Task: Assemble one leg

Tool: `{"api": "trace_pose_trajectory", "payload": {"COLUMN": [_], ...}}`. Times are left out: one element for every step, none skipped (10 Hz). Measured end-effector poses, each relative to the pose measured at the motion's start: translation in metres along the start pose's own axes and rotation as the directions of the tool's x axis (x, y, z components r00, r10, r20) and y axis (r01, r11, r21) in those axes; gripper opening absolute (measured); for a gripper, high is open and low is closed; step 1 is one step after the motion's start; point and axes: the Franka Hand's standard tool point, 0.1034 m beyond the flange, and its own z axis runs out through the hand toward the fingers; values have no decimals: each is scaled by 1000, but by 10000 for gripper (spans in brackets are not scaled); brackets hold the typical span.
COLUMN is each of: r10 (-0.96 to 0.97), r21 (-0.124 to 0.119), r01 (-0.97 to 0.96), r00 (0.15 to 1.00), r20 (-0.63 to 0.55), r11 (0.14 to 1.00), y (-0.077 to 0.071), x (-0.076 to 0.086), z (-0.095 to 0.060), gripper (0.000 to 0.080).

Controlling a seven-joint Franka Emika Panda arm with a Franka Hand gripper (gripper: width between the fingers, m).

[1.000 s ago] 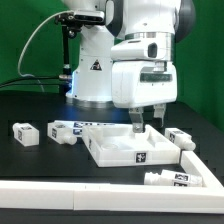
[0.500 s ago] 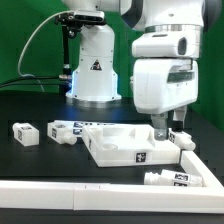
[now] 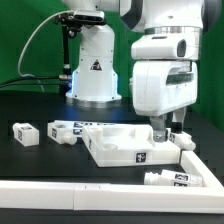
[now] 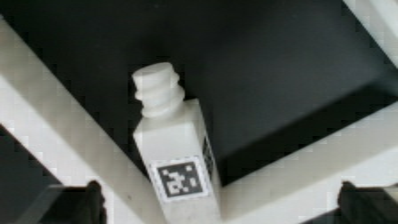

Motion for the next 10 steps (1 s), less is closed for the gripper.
{"api": "trace_pose_trajectory", "payload": {"r10": [6, 24, 50, 72, 69, 69, 70, 58, 61, 61], "r21": [22, 24, 21, 16, 16, 17, 19, 22, 25, 23], "r01": [-6, -24, -50, -72, -69, -69, -70, -58, -61, -61], "r00": [1000, 1000, 999, 997, 998, 998, 998, 998, 998, 998], "r20": [17, 12, 2, -5, -4, -3, -2, 0, -1, -5], "r11": [1000, 999, 999, 997, 997, 997, 997, 998, 998, 998], "y": [9, 15, 14, 13, 14, 14, 13, 13, 12, 11], "x": [7, 19, 24, 24, 23, 23, 22, 18, 16, 16], "z": [9, 22, 31, 36, 34, 34, 36, 42, 50, 55], "gripper": [650, 650, 650, 650, 650, 650, 650, 650, 650, 650]}}
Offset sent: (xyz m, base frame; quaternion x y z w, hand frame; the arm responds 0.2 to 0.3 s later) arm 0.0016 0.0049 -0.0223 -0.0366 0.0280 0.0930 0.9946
